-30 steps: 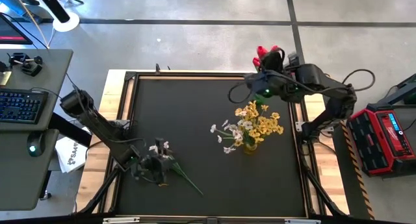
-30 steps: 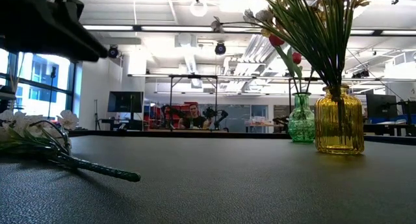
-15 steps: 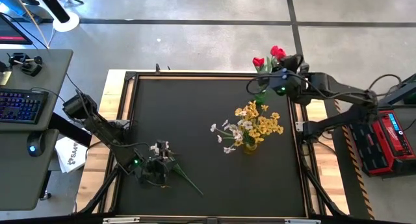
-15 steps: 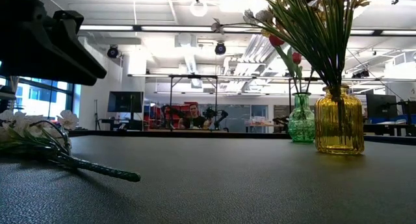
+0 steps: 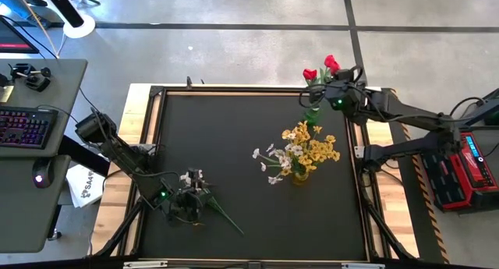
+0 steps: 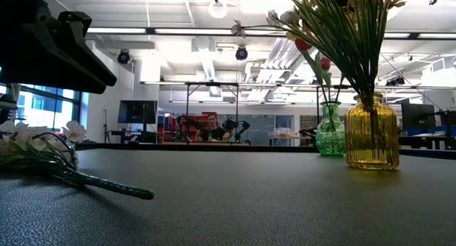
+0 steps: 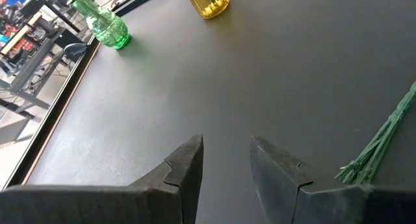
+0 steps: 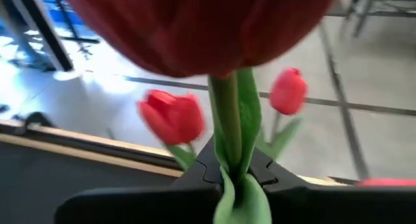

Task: Sort flowers into vase by color
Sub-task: Put the red flower into the green vase

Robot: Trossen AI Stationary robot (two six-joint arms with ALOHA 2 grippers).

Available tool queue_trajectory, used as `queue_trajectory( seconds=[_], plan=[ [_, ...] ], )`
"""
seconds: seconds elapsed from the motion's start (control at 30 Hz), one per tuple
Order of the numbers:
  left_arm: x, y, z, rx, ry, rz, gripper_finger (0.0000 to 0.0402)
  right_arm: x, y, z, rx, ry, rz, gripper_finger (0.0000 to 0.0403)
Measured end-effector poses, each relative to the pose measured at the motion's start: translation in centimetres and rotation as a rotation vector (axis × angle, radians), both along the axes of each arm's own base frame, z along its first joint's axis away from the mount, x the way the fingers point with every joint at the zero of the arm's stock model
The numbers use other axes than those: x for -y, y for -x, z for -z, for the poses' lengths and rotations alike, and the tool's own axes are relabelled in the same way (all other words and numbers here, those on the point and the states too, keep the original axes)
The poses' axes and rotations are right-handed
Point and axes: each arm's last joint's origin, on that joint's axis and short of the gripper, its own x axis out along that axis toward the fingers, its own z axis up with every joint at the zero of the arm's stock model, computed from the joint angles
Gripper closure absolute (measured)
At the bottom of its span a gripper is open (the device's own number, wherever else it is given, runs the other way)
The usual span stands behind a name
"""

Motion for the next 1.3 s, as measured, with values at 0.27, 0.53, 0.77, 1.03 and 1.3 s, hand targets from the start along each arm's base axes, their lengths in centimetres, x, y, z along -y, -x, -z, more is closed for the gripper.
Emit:
queue_trajectory(
  seconds=[0.27, 0.53, 0.77, 1.03, 1.3],
  plan=[
    [0.0, 0.0, 0.0, 0.004, 0.004, -0.001, 0.0287, -0.4, 0.2, -3.4, 0.064, 0.069, -0.036, 0.0403],
    [0.0, 0.0, 0.0, 0.006, 0.01, -0.004, 0.0287, -0.6, 1.6, -4.4, 0.004, 0.082, 0.054, 0.0403],
    [0.0, 0.0, 0.0, 0.009, 0.019, -0.008, 0.0287, -0.4, 1.1, -1.9, -0.047, 0.038, 0.091, 0.0403],
    [0.0, 0.0, 0.0, 0.009, 0.017, -0.008, 0.0287, -0.2, 0.3, -0.6, -0.071, 0.039, 0.098, 0.0403],
    [0.0, 0.0, 0.0, 0.01, 0.019, -0.009, 0.0287, 0.6, -0.4, -0.2, -0.045, -0.035, 0.054, 0.0403]
  ],
)
